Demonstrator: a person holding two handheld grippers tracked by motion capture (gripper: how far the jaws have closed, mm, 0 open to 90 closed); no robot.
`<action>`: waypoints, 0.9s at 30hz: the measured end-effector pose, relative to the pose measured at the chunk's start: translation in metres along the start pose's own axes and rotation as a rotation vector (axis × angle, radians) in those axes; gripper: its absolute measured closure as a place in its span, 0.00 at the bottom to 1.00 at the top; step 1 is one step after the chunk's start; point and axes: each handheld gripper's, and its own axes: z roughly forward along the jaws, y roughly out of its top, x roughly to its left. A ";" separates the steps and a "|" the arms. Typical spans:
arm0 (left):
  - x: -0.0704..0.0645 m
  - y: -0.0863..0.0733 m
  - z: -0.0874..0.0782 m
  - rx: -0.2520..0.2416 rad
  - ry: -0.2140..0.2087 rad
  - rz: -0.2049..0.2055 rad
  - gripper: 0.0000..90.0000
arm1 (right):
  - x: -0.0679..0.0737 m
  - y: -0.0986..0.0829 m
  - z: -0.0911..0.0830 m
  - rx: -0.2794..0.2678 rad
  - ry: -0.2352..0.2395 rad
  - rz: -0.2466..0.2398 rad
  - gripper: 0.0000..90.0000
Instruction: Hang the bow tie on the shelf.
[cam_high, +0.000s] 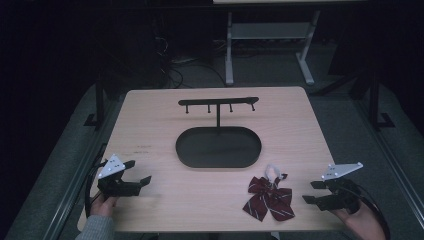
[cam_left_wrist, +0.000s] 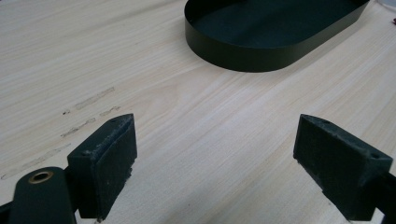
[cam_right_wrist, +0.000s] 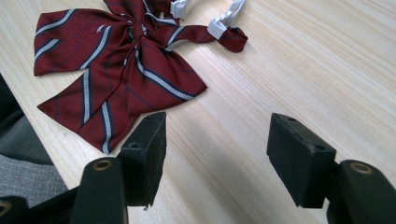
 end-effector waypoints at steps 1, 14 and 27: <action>0.000 0.000 0.000 0.000 0.000 0.000 0.14 | -0.001 0.001 0.000 0.002 0.002 -0.005 0.41; 0.002 -0.001 -0.001 -0.008 0.002 -0.013 0.14 | -0.002 0.028 0.001 0.059 0.054 -0.041 0.39; 0.002 -0.001 -0.001 -0.008 0.002 -0.012 0.14 | -0.003 0.058 0.002 0.104 0.068 -0.099 0.41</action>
